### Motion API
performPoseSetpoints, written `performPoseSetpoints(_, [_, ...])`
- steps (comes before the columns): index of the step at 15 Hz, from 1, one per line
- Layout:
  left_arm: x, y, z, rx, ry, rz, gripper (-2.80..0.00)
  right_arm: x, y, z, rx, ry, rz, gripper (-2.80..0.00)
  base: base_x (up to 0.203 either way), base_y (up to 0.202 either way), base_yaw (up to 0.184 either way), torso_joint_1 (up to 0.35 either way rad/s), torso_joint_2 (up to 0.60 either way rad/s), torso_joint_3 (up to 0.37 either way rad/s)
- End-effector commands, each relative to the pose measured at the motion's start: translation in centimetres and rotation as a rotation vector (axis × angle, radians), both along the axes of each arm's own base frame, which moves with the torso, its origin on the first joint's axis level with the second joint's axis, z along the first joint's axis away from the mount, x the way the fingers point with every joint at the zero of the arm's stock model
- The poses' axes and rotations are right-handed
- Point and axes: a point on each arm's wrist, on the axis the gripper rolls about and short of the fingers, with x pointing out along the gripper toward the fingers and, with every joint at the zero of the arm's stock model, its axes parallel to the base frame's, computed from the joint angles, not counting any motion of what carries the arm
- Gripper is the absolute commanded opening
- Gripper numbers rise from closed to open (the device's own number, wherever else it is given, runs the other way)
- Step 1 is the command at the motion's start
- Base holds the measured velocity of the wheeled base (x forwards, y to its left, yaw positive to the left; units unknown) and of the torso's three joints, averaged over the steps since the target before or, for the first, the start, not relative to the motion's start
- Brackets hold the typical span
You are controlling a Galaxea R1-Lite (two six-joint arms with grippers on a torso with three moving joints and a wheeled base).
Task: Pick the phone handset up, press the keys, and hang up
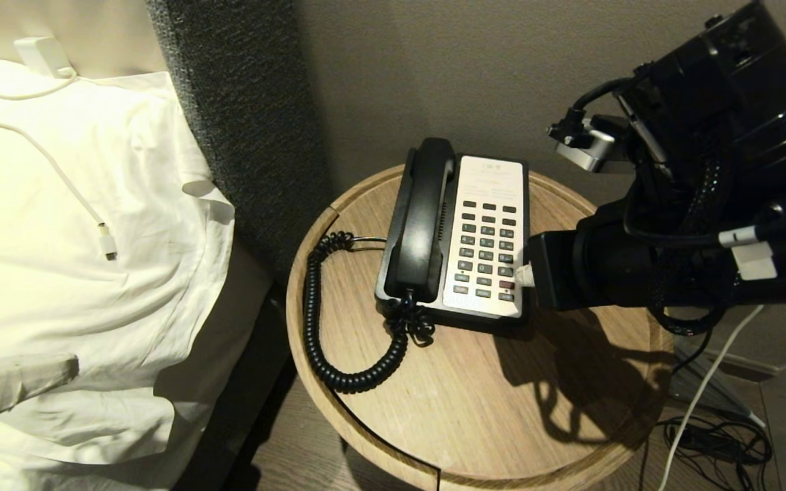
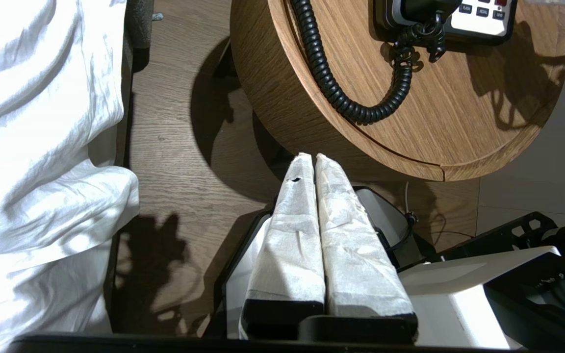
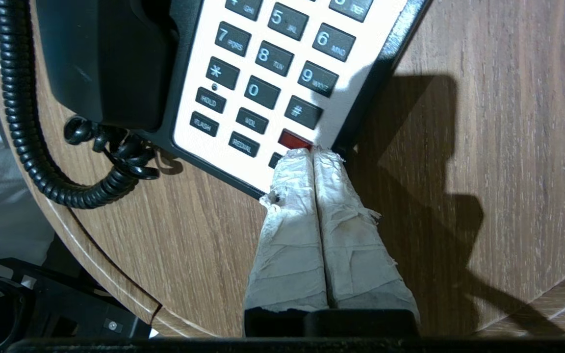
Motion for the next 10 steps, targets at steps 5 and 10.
performPoseSetpoints(5, [-0.4, 1.7, 0.1, -0.044, -0.009, 0.128, -2.8, -2.7, -3.2, 2.2, 0.044, -0.033, -0.01, -2.8, 0.0, 0.0, 0.0, 0.0, 0.0, 0.0])
performPoseSetpoints(10, [-1.6, 4.3, 0.4, -0.097, -0.071, 0.478, -2.8, -8.1, -9.6, 5.0, 0.103, -0.084, -0.059, -2.8, 0.0, 0.0, 0.0, 0.0, 0.0, 0.0])
